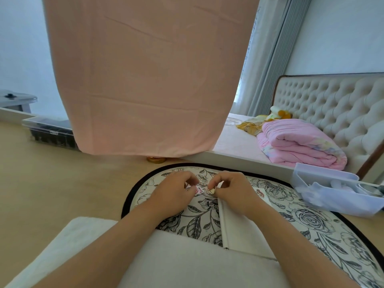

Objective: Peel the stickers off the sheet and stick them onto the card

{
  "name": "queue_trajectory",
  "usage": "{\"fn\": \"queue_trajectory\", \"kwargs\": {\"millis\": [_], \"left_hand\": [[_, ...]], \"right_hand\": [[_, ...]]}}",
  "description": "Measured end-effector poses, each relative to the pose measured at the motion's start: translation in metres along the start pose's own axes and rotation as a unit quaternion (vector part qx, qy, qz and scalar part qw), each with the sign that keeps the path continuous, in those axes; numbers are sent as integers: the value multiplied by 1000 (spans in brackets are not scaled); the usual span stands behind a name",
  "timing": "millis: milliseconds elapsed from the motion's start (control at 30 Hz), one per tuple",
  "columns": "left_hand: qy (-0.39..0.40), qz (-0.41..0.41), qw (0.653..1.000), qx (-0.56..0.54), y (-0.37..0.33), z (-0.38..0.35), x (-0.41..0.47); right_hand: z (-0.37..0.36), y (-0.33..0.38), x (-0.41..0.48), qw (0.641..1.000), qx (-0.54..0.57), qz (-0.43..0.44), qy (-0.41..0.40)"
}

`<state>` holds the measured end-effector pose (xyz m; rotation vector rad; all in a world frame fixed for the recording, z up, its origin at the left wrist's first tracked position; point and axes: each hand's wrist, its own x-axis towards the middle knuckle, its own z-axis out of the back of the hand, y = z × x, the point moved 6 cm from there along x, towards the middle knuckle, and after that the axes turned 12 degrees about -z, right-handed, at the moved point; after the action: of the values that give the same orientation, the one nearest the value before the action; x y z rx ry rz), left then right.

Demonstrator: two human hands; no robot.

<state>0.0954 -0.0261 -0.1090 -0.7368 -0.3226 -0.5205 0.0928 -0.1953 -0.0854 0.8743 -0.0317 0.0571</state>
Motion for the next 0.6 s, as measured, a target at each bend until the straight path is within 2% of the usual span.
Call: {"fn": "queue_trajectory", "kwargs": {"millis": [100,200,433,600], "left_hand": [[-9,42,985,-166,-9,-5,-1],[-11,69,966,-249,-15,-4,-1],[-7,126,942,-310,-19,-6,-5],[-24,142,944,-296,-16,-7,-4]], "right_hand": [[3,1,-2,999,48,10,-8],[5,0,-4,996,88,21,-18],[9,-4,-14,989,142,13,28],[13,-14,-18,989,138,-26,34]]}}
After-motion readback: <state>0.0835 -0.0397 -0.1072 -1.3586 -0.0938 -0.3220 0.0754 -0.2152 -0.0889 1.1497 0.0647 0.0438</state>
